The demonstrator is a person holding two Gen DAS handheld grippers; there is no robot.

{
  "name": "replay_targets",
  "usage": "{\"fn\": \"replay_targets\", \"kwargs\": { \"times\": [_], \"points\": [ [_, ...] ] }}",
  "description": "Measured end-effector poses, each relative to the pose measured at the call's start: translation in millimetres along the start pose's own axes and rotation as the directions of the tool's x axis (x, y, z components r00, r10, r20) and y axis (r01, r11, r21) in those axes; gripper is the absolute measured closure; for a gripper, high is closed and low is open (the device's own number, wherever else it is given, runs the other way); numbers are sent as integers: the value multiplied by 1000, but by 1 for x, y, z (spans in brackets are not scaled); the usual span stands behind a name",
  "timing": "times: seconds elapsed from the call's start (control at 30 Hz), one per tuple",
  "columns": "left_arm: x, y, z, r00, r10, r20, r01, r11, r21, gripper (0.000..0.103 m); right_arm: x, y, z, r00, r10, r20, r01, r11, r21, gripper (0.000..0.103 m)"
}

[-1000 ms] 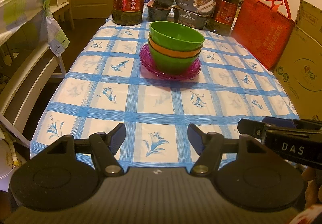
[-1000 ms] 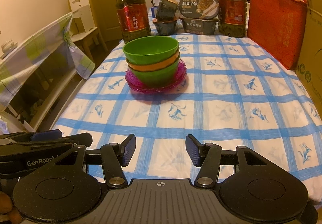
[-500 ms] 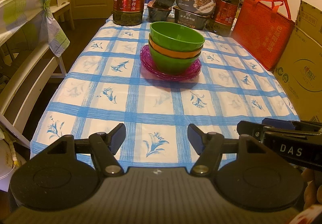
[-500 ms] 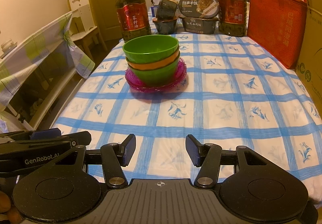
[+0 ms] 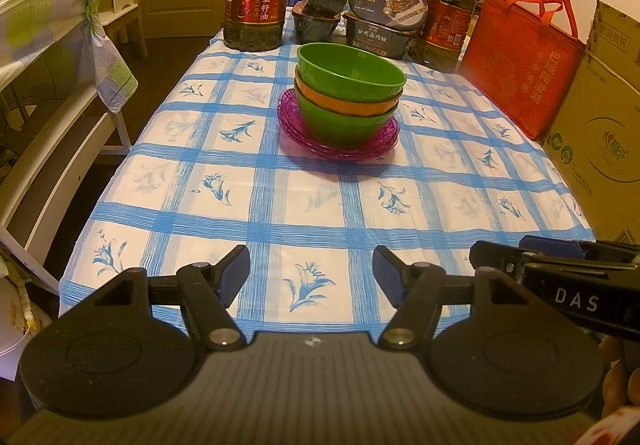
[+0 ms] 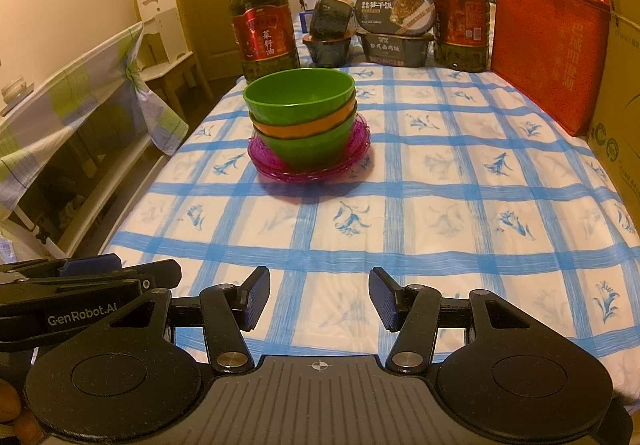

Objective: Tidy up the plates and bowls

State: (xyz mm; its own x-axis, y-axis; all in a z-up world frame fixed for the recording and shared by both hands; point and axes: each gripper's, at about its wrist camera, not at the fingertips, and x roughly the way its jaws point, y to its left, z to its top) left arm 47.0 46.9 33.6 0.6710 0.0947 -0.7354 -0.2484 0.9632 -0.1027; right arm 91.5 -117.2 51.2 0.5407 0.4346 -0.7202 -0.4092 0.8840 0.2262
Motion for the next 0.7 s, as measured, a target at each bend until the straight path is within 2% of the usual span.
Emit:
{"fn": "replay_targets", "kwargs": {
  "times": [0.5, 0.7],
  "points": [
    [0, -2, 1, 1000, -2, -1, 2, 1000, 0, 38, 1, -1, -1, 1000, -1, -3, 1, 1000, 1, 48],
    [-4, 2, 2, 999, -30, 35, 31, 999, -22, 38, 1, -2, -2, 1000, 0, -1, 0, 1000, 3, 48]
  ]
}}
